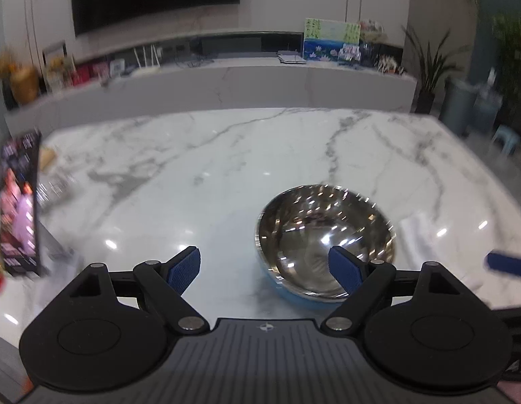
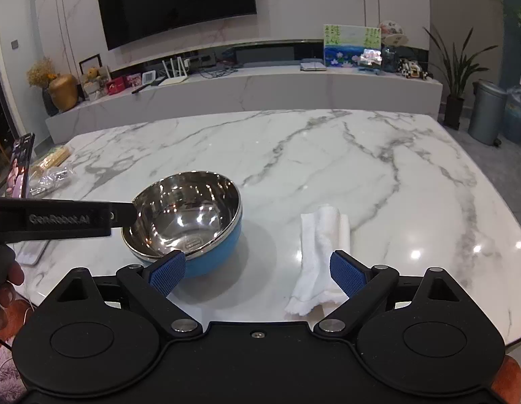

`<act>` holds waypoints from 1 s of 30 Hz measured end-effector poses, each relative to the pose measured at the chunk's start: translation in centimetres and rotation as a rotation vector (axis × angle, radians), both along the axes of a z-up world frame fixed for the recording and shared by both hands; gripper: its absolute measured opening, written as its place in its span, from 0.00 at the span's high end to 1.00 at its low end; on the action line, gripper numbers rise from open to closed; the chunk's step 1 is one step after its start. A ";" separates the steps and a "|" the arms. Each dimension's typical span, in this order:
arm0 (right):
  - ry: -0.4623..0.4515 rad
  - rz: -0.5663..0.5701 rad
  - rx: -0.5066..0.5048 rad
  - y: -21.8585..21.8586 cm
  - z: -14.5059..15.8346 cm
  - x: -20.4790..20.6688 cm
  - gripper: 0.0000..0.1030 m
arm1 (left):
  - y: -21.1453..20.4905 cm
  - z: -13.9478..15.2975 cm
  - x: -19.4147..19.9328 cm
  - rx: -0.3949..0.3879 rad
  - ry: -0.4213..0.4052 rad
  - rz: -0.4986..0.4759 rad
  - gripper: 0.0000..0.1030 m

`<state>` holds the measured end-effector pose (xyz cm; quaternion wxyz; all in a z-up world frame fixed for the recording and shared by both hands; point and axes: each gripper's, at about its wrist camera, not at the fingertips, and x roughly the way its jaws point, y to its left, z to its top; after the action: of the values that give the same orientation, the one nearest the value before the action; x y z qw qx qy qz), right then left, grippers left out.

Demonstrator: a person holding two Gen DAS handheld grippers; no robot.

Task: Clean bowl
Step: 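Lower the towel onto the table beside the bowl and open the right gripper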

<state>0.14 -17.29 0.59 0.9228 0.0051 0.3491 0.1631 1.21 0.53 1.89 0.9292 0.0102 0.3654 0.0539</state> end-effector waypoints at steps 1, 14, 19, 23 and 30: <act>-0.008 -0.002 -0.004 0.1 0.0 -0.3 0.11 | 0.1 0.0 0.0 -0.015 0.010 -0.002 0.19; -0.021 0.000 -0.023 0.3 -0.1 -0.8 0.11 | 0.2 -0.6 0.0 -0.091 0.051 -0.035 0.19; -0.020 -0.003 -0.025 0.2 -0.2 -0.8 0.11 | 0.0 -0.8 0.1 -0.089 0.063 -0.051 0.19; -0.012 -0.004 -0.027 0.2 -0.3 -0.8 0.11 | -0.2 -1.0 0.1 -0.088 0.071 -0.063 0.19; -0.009 -0.002 -0.029 0.2 -0.4 -1.0 0.11 | -0.5 -1.1 0.1 -0.093 0.075 -0.076 0.19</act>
<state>-0.84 -17.12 0.14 0.9244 -0.0087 0.3474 0.1573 1.28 0.08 0.83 0.9158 -0.0173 0.4012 0.0011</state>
